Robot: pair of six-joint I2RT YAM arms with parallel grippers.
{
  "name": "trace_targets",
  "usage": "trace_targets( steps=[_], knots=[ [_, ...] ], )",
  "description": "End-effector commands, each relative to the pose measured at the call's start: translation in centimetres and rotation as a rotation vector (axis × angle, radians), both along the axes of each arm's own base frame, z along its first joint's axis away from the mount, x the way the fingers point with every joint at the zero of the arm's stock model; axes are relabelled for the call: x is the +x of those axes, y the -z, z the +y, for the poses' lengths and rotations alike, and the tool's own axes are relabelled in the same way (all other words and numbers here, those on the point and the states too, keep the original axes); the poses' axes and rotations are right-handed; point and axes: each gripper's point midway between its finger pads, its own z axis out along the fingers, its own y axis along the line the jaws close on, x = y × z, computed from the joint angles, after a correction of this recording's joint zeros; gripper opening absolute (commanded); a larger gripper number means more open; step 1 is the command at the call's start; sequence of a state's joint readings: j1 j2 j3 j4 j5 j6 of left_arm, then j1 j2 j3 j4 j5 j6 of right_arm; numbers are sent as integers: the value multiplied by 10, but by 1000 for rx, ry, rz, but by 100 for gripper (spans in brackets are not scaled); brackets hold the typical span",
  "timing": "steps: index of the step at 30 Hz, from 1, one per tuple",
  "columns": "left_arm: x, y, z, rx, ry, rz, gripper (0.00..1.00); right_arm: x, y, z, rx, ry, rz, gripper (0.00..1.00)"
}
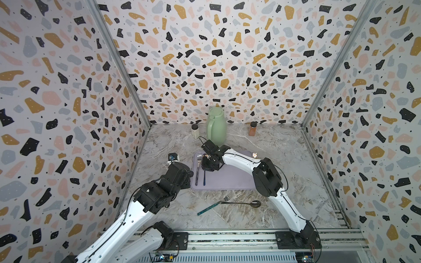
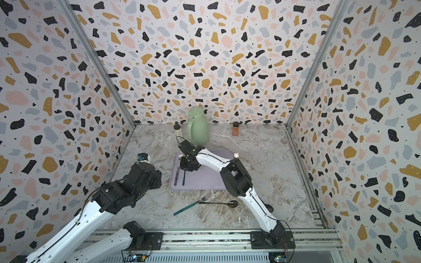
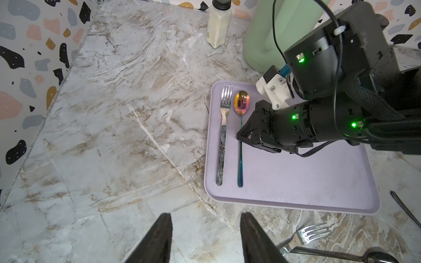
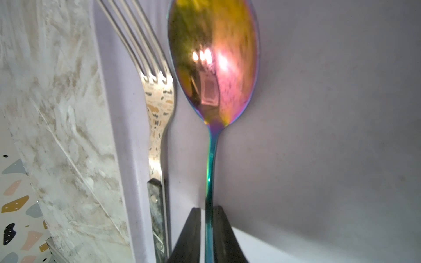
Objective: Set the spoon and fork side by side
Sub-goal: Place the spoon on the tray, then pick up the fork at the center of the board.
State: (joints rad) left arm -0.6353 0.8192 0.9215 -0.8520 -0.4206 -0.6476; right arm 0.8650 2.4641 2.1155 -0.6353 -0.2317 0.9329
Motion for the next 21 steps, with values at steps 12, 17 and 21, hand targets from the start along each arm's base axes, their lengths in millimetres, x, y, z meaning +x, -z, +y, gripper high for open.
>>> trace_targets(
  steps=[12,17,21],
  knots=[
    [-4,-4,-7,-9,66,-3,52,8,-58,-40,-20,0,-110,17],
    [-5,4,-27,-32,175,30,52,10,-99,-80,-36,-6,-201,17],
    [-6,9,-49,-51,269,41,52,10,-130,-128,-55,7,-271,17]
  ],
)
